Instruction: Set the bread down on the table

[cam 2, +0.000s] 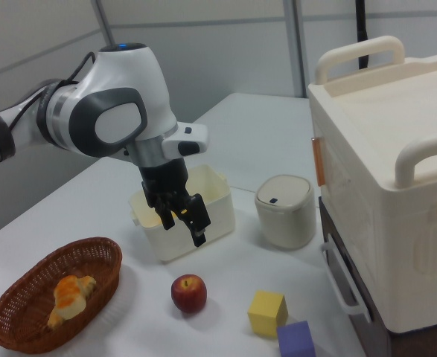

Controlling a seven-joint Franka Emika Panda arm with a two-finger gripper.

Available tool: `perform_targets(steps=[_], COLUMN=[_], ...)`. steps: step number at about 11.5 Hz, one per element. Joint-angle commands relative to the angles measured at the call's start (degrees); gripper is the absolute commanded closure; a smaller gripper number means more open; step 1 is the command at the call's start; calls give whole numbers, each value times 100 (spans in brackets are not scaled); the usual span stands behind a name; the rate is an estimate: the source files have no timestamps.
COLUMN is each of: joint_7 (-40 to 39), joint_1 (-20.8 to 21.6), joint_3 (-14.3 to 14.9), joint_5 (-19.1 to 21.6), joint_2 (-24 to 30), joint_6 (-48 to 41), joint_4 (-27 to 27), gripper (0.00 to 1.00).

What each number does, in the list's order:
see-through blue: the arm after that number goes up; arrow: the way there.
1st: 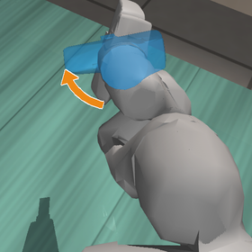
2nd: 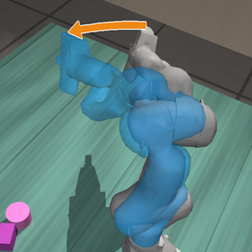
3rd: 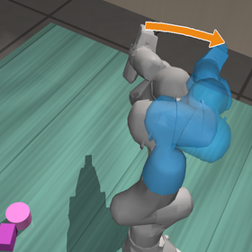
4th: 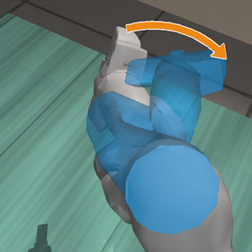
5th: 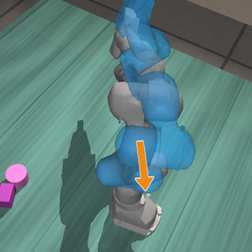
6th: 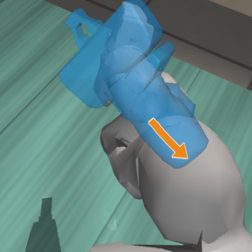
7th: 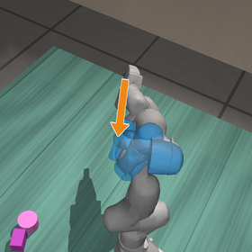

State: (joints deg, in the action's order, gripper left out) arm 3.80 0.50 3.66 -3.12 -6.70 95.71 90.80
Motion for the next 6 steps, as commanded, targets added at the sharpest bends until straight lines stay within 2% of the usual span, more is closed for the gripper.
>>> perform_targets(steps=[1, 6], joint_7=[-108, -108], joint_1=[20, 20], joint_3=[20, 20], joint_5=[75, 101], joint_2=[37, 11], joint_6=[-53, -35], joint_4=[105, 105], gripper=[0, 0])
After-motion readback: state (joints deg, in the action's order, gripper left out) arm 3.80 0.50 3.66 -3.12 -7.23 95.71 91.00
